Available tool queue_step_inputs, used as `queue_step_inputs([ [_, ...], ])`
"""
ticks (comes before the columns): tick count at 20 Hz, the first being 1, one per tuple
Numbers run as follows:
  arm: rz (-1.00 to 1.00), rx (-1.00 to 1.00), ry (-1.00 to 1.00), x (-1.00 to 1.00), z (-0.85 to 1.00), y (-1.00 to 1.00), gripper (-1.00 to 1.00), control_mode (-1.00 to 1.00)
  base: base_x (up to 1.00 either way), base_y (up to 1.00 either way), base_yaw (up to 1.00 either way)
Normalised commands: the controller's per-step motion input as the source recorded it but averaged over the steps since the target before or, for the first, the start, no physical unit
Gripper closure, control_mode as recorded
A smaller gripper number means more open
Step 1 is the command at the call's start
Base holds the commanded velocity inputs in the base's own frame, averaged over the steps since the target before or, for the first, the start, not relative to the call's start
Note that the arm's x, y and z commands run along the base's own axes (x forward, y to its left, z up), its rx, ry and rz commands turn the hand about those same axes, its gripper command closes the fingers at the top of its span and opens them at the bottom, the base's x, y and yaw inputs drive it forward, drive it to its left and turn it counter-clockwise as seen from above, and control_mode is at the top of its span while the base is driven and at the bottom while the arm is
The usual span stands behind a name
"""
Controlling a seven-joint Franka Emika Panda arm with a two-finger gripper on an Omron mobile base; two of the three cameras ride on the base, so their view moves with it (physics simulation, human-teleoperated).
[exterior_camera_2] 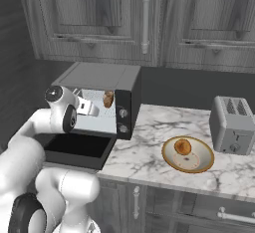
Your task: Pick up the heated bread from the toaster oven and place it in the bowl. Then move the bread bowl to the dining counter.
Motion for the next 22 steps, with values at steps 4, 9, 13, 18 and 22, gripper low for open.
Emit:
queue_step_inputs([
  [4,-0.08,0.01,0.00,0.40,-0.14,0.00,-1.00,-1.00,0.00,0.00,0.00],
  [9,-0.06,0.01,0.00,0.30,-0.17,0.00,-1.00,-1.00,0.00,0.00,0.00],
  [13,-0.02,0.00,0.00,0.23,-0.22,0.00,-1.00,-1.00,0.00,0.00,0.00],
  [18,0.00,0.00,0.00,0.26,-0.27,0.00,-1.00,-1.00,0.00,0.00,0.00],
  [22,0.00,0.00,0.00,0.43,-0.23,0.00,-1.00,-1.00,0.00,0.00,0.00],
])
